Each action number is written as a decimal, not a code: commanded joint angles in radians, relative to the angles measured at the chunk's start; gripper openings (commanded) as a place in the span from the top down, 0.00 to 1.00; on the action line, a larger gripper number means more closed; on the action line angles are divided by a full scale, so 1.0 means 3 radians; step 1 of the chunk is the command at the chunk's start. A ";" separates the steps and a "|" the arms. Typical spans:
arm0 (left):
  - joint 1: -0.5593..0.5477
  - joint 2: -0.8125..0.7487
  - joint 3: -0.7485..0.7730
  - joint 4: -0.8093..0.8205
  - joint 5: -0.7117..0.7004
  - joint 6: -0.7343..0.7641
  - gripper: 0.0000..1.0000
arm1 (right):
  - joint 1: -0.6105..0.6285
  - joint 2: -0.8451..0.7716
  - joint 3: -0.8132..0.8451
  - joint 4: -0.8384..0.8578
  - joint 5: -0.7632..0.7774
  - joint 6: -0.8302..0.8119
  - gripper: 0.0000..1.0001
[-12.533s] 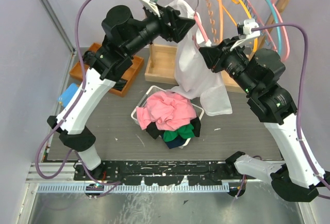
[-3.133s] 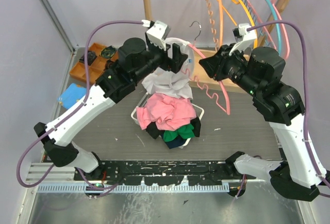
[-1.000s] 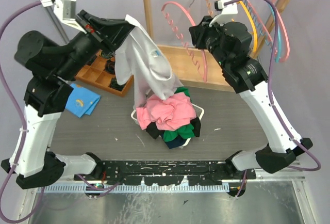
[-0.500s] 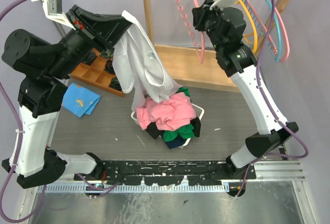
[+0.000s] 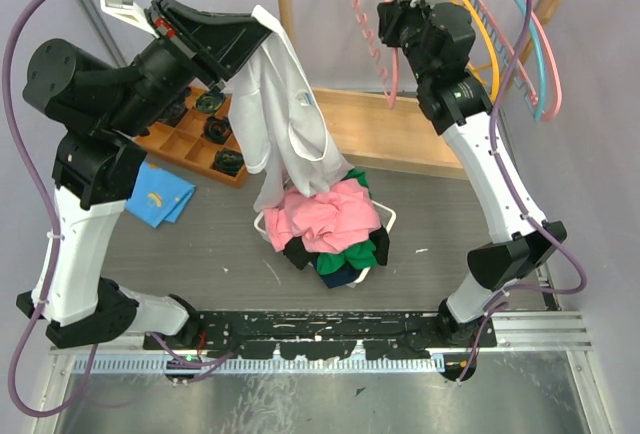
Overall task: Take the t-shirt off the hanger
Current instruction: Place the hanger on the clothesline, then place the T-shirt in the bin.
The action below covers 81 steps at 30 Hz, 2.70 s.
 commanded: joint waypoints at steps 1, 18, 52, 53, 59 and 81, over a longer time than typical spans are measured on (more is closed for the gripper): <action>0.0001 -0.0001 0.0100 0.0261 0.0077 -0.0140 1.00 | -0.0053 0.0052 0.0221 0.0319 -0.0065 0.0102 0.99; -0.0001 0.0035 0.0125 0.0298 -0.0098 -0.0131 1.00 | -0.0100 0.0192 0.0225 0.0087 -0.0274 0.0322 0.91; -0.0063 0.0141 0.0216 0.0474 0.0191 -0.1083 1.00 | -0.0098 -0.1503 -0.0705 -0.0438 -0.0373 0.0144 0.59; -0.0067 0.0093 0.0164 0.0463 0.0198 -0.1106 1.00 | -0.0097 -0.1532 -0.0727 -0.0459 -0.0364 0.0144 0.59; -0.0068 -0.0121 -0.0173 0.0257 0.0359 -0.1200 1.00 | -0.0098 -0.1624 -0.0789 -0.0586 -0.0384 0.0128 0.59; -0.0380 -0.0469 -0.2008 0.0290 -0.0561 -0.0549 1.00 | -0.0099 -0.1753 -0.0733 -0.0939 -0.0389 0.0133 0.59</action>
